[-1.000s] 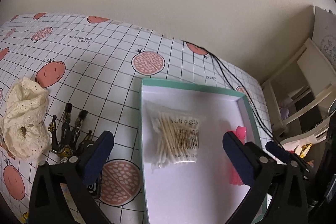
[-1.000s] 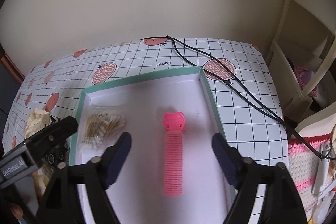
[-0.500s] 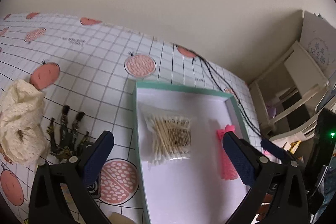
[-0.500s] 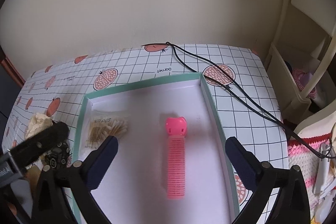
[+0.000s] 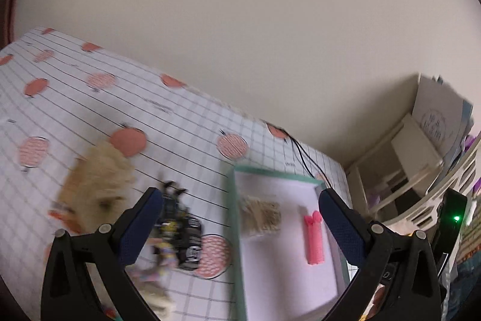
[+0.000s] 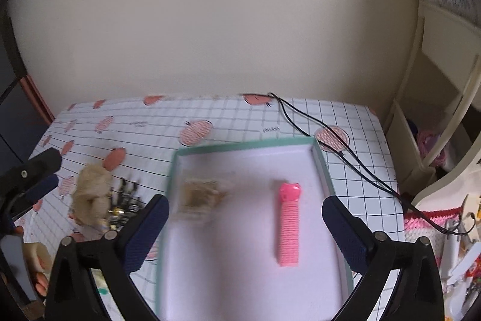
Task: Organize objects
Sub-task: 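Withdraw both tools from the tray back toward the remaining items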
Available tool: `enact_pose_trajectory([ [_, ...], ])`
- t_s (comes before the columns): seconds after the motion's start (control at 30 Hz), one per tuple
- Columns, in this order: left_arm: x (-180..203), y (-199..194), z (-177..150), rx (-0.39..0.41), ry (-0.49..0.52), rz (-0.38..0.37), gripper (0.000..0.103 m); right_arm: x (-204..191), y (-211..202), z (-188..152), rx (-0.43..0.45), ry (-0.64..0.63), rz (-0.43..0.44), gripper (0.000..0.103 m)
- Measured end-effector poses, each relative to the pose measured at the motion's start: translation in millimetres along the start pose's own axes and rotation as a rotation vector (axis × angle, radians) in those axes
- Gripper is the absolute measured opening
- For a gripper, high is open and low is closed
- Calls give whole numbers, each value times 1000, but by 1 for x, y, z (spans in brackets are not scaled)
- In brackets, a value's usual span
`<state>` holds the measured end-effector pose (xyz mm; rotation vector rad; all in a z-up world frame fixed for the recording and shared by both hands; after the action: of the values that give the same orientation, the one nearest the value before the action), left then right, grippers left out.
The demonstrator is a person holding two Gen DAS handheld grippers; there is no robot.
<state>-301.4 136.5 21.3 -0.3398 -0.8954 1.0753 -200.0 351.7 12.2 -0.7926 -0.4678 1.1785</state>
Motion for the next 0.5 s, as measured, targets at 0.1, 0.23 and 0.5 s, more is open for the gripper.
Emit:
enact_pose_trajectory([
  [0.1,-17,-31,8,46,0,21,103,-20,-21,5,27,-14,21,103],
  [0.23,-48,-73,16,141,-17,71,103,-49,-46,7,62,-42,53,103],
  [0.5,-89,-107,0,102,35,189,103,-114,-75,-4,62,-144,147,101],
])
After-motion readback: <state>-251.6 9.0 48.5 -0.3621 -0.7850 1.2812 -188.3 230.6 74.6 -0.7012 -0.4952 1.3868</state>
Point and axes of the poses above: each gripper's, at about its wrist camera, not at the fingertips, and y roughly the way its jaws point, x to its right, z to its top, the point moved 10 cm from there along y, roughly the way its jaws point, and after that the axes turned 1 degree about -y, right-handed, at the moved point
